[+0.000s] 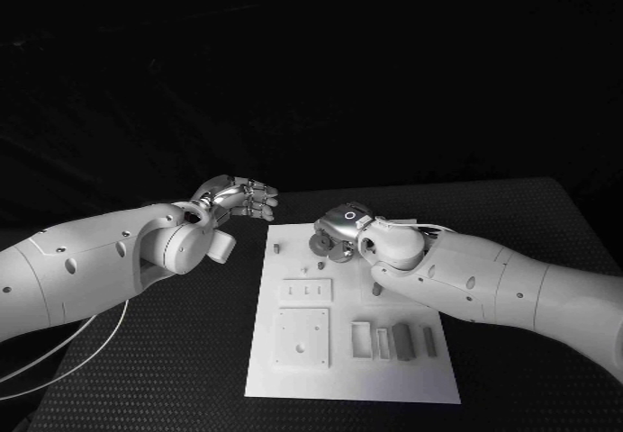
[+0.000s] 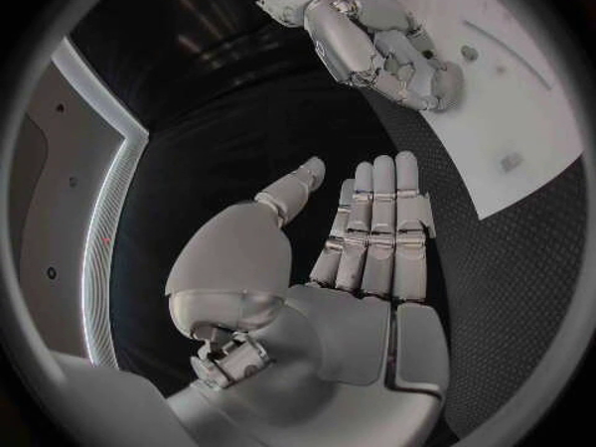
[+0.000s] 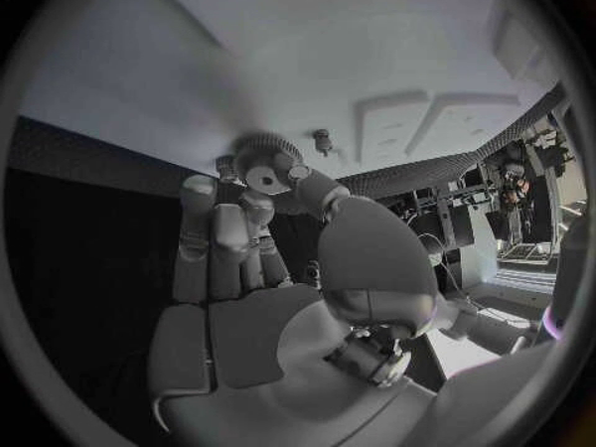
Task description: Assemble the parts on the task board
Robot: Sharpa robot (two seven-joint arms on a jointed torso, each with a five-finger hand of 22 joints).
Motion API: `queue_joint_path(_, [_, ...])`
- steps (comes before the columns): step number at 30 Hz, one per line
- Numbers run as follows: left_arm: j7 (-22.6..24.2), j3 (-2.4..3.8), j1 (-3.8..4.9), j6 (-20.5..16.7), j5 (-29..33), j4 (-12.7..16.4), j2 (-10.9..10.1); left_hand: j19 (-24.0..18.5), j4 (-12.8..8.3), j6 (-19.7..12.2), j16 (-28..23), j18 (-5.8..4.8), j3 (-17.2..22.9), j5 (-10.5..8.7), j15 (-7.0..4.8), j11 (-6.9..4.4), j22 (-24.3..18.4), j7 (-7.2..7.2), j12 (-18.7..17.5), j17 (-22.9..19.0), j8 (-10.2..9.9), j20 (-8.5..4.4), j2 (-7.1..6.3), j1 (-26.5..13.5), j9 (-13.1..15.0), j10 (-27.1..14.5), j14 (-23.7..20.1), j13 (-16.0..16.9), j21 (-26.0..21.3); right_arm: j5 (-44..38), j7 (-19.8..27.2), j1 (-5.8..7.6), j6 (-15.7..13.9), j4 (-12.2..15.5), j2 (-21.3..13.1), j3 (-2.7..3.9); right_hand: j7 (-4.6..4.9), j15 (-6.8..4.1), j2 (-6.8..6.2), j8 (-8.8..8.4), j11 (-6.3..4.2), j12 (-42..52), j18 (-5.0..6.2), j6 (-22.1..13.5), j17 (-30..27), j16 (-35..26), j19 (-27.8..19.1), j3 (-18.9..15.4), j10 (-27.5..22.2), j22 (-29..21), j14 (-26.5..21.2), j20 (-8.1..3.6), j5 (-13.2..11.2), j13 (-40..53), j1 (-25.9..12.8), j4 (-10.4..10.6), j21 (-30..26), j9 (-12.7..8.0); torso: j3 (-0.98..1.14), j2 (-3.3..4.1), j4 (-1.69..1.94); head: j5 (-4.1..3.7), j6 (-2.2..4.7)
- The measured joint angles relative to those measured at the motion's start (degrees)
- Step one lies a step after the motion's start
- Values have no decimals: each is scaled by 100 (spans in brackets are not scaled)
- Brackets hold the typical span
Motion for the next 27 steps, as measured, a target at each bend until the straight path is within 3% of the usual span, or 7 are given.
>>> queue_joint_path(4, [-2,0,0,1,0,-3,-1,0,0,0,0,0,0,0,0,0,0,0,0,5,0,0,0,0,0,0,0,0,0,88,3,0,-7,-40,-4,-1,162,72,-214,-257,79,-3,-6,-162,0,-1,-12,32,-61,0,-19,13,21,-82,23,214,-28,-217,-1,1,5,-3,-1])
queue_joint_path(9, [-3,0,0,2,0,-19,8,0,0,0,0,0,0,0,0,0,-1,0,-11,7,0,0,0,0,5,0,0,4,0,206,27,0,8,-54,-3,-1,275,102,-136,-418,148,-5,-28,-321,0,0,-42,31,-130,0,-49,25,21,-119,100,212,-57,-346,-1,1,4,-7,-4])
queue_joint_path(12, [-3,0,0,5,0,-20,11,0,0,0,0,0,0,0,0,0,-1,0,-22,10,0,0,0,0,5,0,0,4,0,298,63,1,45,-55,-1,-1,272,83,84,-417,107,-5,-28,-356,3,0,-116,7,-196,0,-79,58,-2,-143,172,75,-66,-343,-1,1,3,-8,-8])
queue_joint_path(15, [-3,0,0,8,0,-21,11,0,9,0,-23,-1,-9,0,0,0,4,0,-22,16,-9,0,0,0,5,0,0,10,0,368,104,6,90,-56,1,3,128,5,354,-359,-5,-4,-28,-354,16,-19,-193,1,-275,0,-179,94,-4,-171,198,-124,-66,-343,-1,1,0,-12,-13])
queue_joint_path(23, [-5,0,0,16,0,-31,15,0,15,0,-23,-1,-15,0,0,0,4,0,-22,21,-22,0,22,-22,4,0,0,9,0,498,201,9,87,-67,-10,3,77,-55,634,-333,-65,24,-13,-338,36,-18,-214,94,-269,0,-204,114,-36,-195,175,-152,-67,-442,2,1,-8,-15,-27])
queue_joint_path(26, [-5,0,0,19,0,-34,16,0,15,0,-23,-1,-15,0,0,0,4,0,-22,21,-22,0,22,-22,4,0,0,14,0,538,239,-11,55,-67,-24,-15,73,-66,687,-333,-70,53,40,-335,36,-17,-213,513,-265,0,-193,115,44,-220,227,-12,-67,-1333,2,1,-12,-16,-31])
queue_joint_path(27, [-6,0,0,19,0,-34,15,0,15,0,-23,-1,-15,0,0,0,4,0,-22,21,-22,0,22,-22,4,0,0,15,0,547,243,-20,35,-70,-30,-17,72,-67,687,-333,-70,72,61,-333,37,-17,-213,577,-265,0,-193,115,42,-224,227,7,-67,-1371,5,1,-14,-16,-34])
